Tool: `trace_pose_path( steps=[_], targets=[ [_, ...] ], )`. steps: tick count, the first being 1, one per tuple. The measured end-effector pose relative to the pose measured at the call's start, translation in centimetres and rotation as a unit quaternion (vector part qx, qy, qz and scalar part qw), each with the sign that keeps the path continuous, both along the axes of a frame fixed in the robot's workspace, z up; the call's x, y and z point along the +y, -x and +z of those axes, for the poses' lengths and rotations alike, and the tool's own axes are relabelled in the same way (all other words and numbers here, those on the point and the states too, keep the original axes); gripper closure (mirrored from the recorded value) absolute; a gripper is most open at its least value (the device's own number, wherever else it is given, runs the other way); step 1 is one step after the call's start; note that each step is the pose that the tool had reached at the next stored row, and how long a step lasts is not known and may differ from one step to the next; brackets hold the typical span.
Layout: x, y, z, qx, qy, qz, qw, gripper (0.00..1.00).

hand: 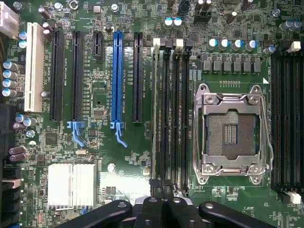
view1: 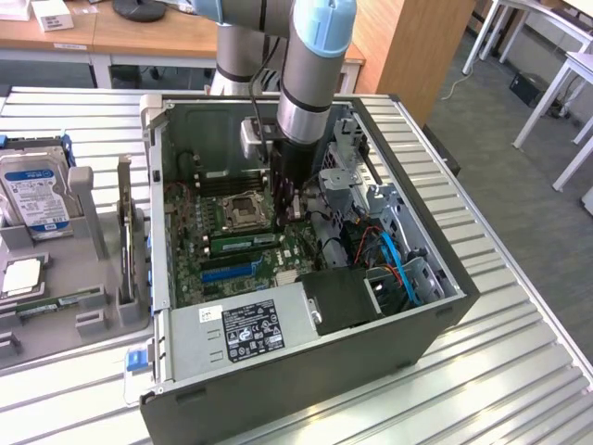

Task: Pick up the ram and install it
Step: 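Press down the ram until it locks into place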

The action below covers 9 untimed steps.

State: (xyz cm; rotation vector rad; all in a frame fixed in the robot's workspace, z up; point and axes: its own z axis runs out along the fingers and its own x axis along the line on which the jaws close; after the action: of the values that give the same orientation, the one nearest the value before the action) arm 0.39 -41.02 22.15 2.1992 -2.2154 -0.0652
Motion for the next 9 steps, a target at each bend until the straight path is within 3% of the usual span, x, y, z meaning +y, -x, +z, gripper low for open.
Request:
trace_pose_path(
  steps=[9],
  targets=[
    [0.0,0.0,0.0,0.0,0.0,0.0,1.0,0.9]
  ],
)
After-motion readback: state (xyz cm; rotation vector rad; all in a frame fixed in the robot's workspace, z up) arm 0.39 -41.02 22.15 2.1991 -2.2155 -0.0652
